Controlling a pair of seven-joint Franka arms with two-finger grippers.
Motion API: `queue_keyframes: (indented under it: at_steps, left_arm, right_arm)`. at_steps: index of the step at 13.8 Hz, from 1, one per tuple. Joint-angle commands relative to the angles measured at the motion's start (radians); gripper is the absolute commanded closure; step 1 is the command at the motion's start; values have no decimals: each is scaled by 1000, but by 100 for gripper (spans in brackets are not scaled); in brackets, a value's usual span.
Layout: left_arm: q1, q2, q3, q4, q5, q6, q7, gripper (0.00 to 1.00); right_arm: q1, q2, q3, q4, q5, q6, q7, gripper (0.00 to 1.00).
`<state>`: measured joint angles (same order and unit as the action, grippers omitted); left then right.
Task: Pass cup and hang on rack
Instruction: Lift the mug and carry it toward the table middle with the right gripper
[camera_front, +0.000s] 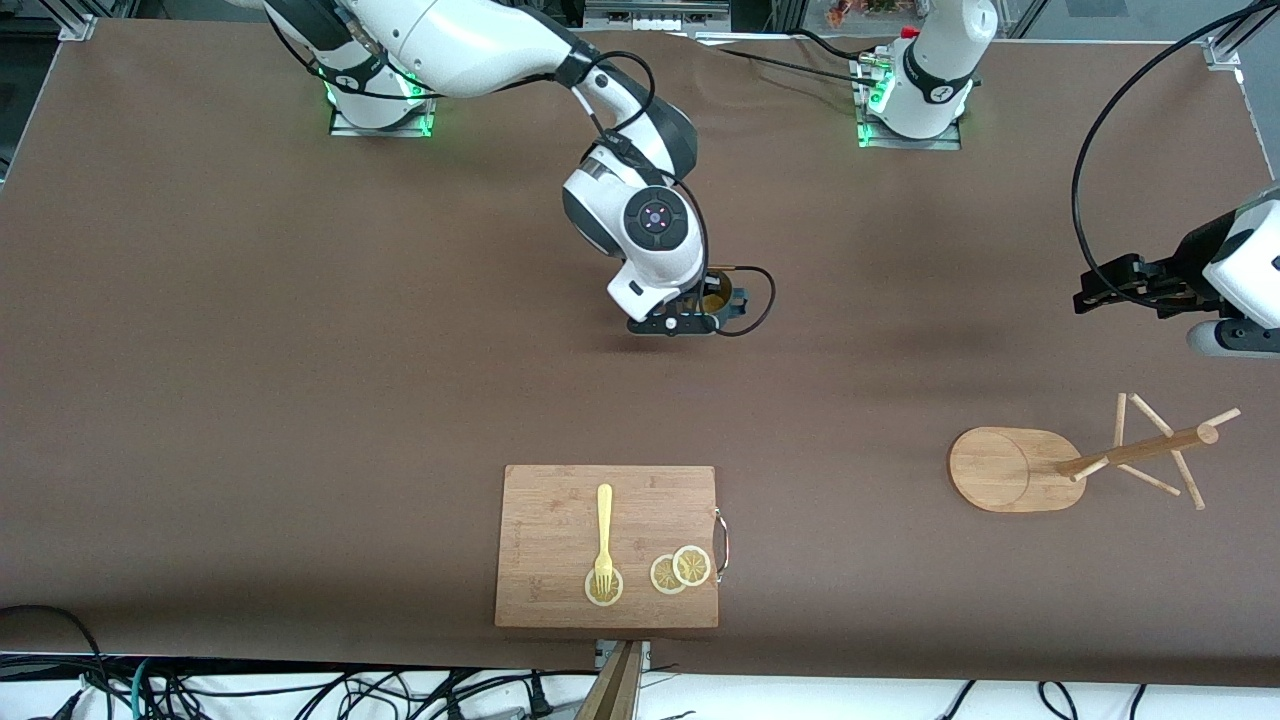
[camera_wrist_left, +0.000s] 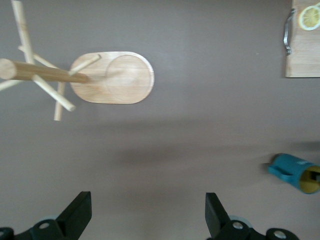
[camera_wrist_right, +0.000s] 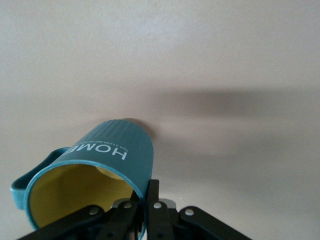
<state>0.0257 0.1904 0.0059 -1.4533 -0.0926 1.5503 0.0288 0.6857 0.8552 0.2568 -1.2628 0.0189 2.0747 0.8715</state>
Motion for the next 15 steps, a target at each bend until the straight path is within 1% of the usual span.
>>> queue_keyframes:
  at_steps: [1, 2, 4, 6, 7, 9, 10, 12, 13, 14, 15]
  left_arm:
    - [7, 14, 2, 14, -41, -22, 13, 0]
    - [7, 14, 2, 14, -41, -24, 37, 0]
    - [23, 18, 5, 11, -42, -33, 161, 0]
    - [25, 27, 5, 5, -42, -33, 293, 0]
    - [19, 32, 3, -7, -42, -33, 346, 0]
    - [7, 40, 0, -41, -64, -32, 465, 0]
    - [5, 50, -1, -61, -88, -30, 529, 0]
    - [-4, 70, -4, -105, -119, -18, 633, 0]
    - [-15, 75, -20, -128, -121, -4, 681, 0]
    - [-18, 73, -41, -165, -124, 29, 733, 0]
    - [-18, 73, -69, -195, -124, 66, 778, 0]
  right_arm:
    - [35, 21, -28, 42, -7, -5, 23, 100]
    - [49, 27, -39, 42, -7, 4, 24, 100]
    - [67, 34, -63, 42, -8, 8, 43, 100]
    - [75, 38, -70, 42, -8, 18, 47, 100]
    - [74, 39, -70, 42, -7, 19, 55, 96]
    - [72, 39, -71, 42, -7, 19, 57, 95]
    - [68, 39, -71, 42, -7, 19, 55, 93]
    - [63, 35, -71, 42, -2, 18, 69, 58]
    - [61, 31, -71, 42, -2, 18, 102, 42]
    - [60, 27, -71, 45, -2, 12, 118, 35]
    - [60, 19, -71, 49, -1, 4, 121, 0]
